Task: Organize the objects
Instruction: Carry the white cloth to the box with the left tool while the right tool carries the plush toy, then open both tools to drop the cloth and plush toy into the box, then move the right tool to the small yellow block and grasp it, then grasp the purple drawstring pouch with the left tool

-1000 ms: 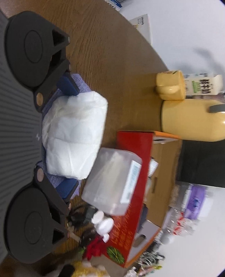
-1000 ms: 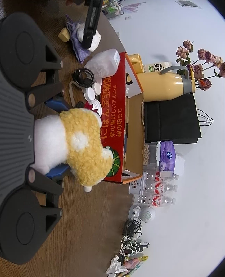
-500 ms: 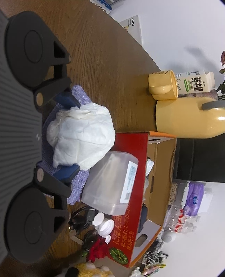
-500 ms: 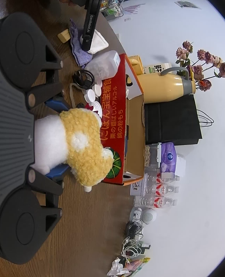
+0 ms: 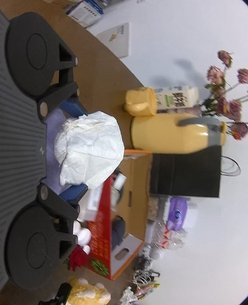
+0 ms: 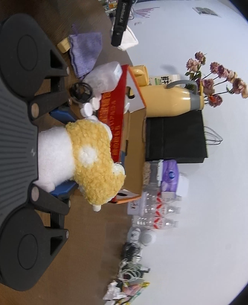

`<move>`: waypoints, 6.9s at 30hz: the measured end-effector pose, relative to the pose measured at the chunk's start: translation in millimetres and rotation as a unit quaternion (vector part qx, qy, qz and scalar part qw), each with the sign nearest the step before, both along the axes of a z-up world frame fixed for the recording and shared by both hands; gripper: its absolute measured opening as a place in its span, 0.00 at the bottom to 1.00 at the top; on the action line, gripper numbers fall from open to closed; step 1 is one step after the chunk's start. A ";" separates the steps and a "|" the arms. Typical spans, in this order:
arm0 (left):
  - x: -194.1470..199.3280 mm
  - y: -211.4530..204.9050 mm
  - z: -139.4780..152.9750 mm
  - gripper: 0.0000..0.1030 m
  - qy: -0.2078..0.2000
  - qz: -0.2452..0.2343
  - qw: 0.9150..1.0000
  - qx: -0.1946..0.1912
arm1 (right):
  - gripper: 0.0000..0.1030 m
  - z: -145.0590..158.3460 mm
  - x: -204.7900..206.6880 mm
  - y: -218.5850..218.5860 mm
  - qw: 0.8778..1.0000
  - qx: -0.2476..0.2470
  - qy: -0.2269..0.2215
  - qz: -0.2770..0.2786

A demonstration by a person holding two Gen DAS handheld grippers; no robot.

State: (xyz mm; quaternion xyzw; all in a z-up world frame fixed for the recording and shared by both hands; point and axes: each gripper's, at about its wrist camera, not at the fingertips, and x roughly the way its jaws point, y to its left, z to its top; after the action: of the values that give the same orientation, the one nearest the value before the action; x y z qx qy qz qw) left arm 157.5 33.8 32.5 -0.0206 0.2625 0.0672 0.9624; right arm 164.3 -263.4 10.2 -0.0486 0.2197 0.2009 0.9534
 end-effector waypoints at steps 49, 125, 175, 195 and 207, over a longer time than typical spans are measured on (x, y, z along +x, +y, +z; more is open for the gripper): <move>253.8 -39.7 14.5 1.00 0.098 -0.028 0.995 0.007 | 1.00 27.9 267.9 87.3 0.988 -0.063 0.135 -0.031; -111.2 75.2 -39.5 1.00 0.043 0.052 0.997 -0.044 | 0.47 -25.5 -37.8 168.8 0.984 -0.062 0.086 0.143; 15.1 -17.9 -59.1 1.00 0.108 0.000 0.994 -0.007 | 0.33 -19.6 3.6 35.4 0.999 -0.014 0.046 -0.002; 11.1 -23.0 -67.2 0.84 0.089 -0.008 0.996 -0.015 | 0.33 -18.8 3.7 28.3 0.999 0.016 0.045 0.012; -7.4 -25.0 -63.3 0.12 0.062 -0.024 0.997 -0.033 | 0.33 -19.2 4.8 28.7 0.999 0.011 0.050 0.009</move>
State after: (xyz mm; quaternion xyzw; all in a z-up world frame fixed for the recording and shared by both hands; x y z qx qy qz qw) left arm 150.2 8.8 -30.9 -0.0418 0.3243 0.0363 0.9443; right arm 169.1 -234.6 -9.0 -0.0305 0.2643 0.2142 0.9399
